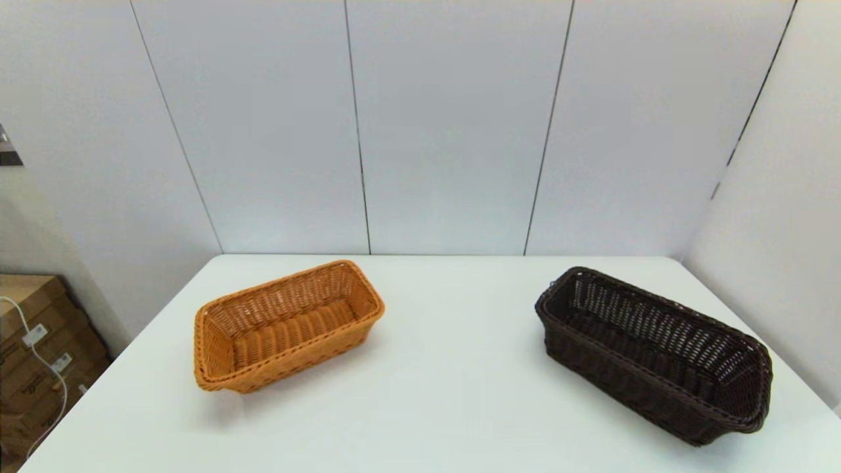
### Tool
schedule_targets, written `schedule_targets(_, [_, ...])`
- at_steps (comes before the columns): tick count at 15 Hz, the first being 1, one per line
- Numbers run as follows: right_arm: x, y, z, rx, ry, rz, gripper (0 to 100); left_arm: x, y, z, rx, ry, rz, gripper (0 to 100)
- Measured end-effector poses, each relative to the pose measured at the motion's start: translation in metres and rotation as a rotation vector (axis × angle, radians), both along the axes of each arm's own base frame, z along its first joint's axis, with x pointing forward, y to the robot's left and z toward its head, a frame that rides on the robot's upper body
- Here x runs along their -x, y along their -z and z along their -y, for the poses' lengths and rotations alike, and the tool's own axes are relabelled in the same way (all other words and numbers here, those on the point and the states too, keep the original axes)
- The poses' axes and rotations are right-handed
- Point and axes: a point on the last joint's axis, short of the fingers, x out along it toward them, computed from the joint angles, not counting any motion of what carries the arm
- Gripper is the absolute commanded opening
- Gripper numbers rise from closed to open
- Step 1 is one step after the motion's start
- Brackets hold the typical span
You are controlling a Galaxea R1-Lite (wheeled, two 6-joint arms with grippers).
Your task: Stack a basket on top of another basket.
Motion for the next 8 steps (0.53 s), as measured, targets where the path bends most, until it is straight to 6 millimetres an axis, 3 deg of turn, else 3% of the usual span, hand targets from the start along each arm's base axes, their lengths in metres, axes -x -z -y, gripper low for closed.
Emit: schedule_targets(8, [0.0, 0.0, 0.0, 0.0, 0.0, 0.0, 100, 0.0, -0.0002, -0.0001, 0.051, -0.007, 0.0, 100])
